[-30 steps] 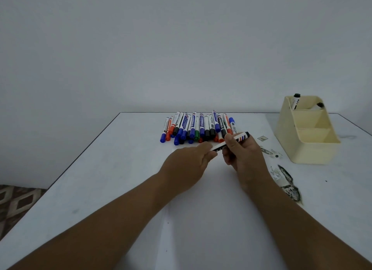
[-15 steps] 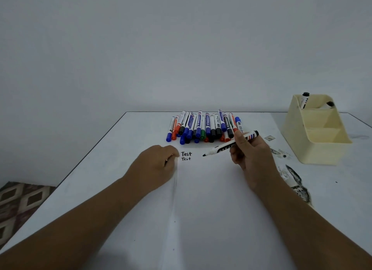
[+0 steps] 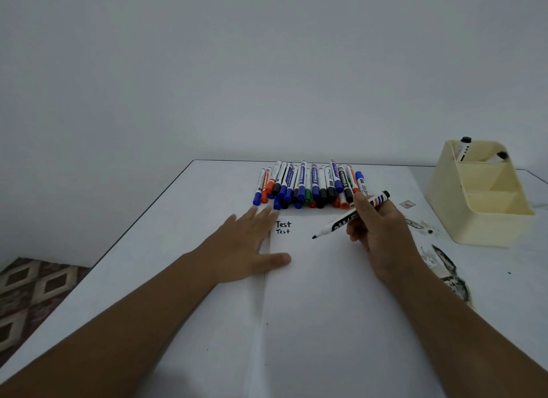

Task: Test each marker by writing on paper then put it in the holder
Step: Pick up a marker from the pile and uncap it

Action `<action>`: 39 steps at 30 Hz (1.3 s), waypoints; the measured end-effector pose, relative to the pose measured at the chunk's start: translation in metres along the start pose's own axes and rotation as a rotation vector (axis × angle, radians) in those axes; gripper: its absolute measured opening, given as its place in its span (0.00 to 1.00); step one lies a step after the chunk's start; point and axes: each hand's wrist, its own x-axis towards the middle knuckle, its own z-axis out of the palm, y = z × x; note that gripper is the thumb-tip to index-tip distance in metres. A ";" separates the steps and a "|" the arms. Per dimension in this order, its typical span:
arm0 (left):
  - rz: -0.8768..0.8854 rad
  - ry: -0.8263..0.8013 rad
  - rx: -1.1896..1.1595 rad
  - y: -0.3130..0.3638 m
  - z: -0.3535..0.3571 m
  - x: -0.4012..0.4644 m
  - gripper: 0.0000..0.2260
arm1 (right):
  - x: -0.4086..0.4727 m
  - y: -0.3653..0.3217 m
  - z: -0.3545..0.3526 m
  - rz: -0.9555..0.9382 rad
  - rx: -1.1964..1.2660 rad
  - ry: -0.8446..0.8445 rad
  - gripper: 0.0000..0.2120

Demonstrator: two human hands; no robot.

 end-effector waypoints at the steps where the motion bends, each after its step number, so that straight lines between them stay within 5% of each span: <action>1: -0.001 -0.027 0.015 0.000 0.000 0.001 0.45 | 0.000 0.000 0.001 0.003 0.000 0.002 0.15; 7: -0.033 -0.065 0.108 0.002 0.003 0.005 0.49 | -0.005 -0.004 0.008 -0.056 -0.007 -0.033 0.18; 12: -0.043 -0.113 0.091 -0.002 0.004 0.010 0.50 | -0.015 -0.022 0.018 -0.099 -0.004 -0.006 0.09; 20: 0.015 -0.080 0.024 -0.004 0.005 0.009 0.49 | -0.010 -0.027 0.036 0.168 0.069 -0.028 0.08; 24: 0.022 -0.069 0.023 -0.003 0.004 0.009 0.49 | -0.004 -0.021 0.049 0.199 0.071 -0.040 0.13; 30: 0.032 -0.077 0.039 -0.005 0.004 0.009 0.49 | -0.004 -0.004 0.071 0.133 -0.072 -0.047 0.07; 39: 0.059 -0.132 -0.002 -0.014 -0.001 0.011 0.33 | -0.001 0.012 0.066 0.083 -0.320 -0.108 0.08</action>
